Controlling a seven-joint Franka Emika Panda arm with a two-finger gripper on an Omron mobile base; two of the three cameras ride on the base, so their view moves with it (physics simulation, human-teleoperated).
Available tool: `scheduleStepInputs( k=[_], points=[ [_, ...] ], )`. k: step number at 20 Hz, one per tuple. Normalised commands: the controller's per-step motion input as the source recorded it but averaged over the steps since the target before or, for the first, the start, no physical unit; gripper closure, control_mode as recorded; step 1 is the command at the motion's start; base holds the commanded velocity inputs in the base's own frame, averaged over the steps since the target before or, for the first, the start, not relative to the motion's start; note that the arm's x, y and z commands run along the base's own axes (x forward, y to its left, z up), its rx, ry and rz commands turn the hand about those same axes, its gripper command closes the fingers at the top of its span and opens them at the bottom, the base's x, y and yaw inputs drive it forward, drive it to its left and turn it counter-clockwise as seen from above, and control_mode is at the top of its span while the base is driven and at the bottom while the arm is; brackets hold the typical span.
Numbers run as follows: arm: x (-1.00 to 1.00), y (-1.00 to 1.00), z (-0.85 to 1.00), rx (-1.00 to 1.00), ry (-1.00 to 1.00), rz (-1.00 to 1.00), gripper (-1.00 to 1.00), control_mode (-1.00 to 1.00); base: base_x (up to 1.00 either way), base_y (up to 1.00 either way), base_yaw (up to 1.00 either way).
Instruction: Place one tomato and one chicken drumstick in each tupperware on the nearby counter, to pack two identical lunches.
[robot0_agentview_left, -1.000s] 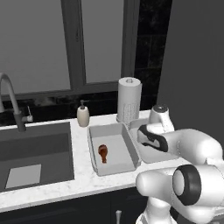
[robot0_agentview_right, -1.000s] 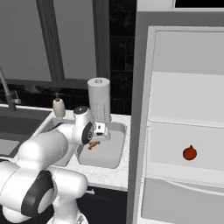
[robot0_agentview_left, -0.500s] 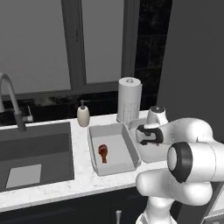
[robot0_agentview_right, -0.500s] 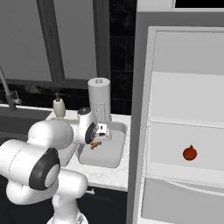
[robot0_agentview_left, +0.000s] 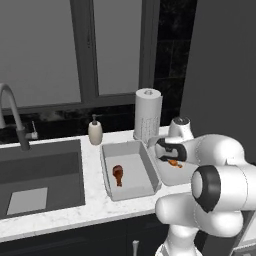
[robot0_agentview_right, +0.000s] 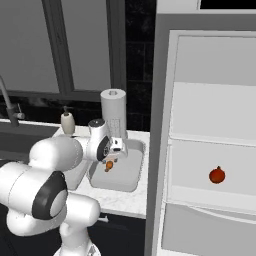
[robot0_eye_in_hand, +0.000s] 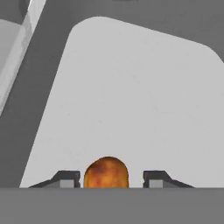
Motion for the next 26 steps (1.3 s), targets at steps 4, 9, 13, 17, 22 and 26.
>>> scheduleStepInputs(
  k=[4, 9, 13, 17, 22, 26],
  points=[
    [-0.19, 0.05, 0.32, -0.01, -0.06, 0.00, -1.00, -1.00, 0.00, 0.00, 0.00],
    [-0.63, 0.12, 0.69, -0.05, -0.12, 0.00, -1.00, -1.00, 0.00, 0.00, 0.00],
    [-0.97, 0.23, 1.00, -0.06, -0.05, 0.00, -1.00, -1.00, 0.00, 0.00, 0.00],
    [-1.00, 0.18, 0.83, 0.00, -0.03, -0.03, -1.00, -1.00, 0.00, 0.00, 0.00],
    [-1.00, 0.20, 0.48, 0.06, -0.28, -0.06, -1.00, -1.00, 0.00, 0.00, 0.00],
    [-0.75, 0.07, 0.23, 0.04, -0.16, -0.03, -1.00, 1.00, -0.25, 0.00, -0.01]
  ],
)
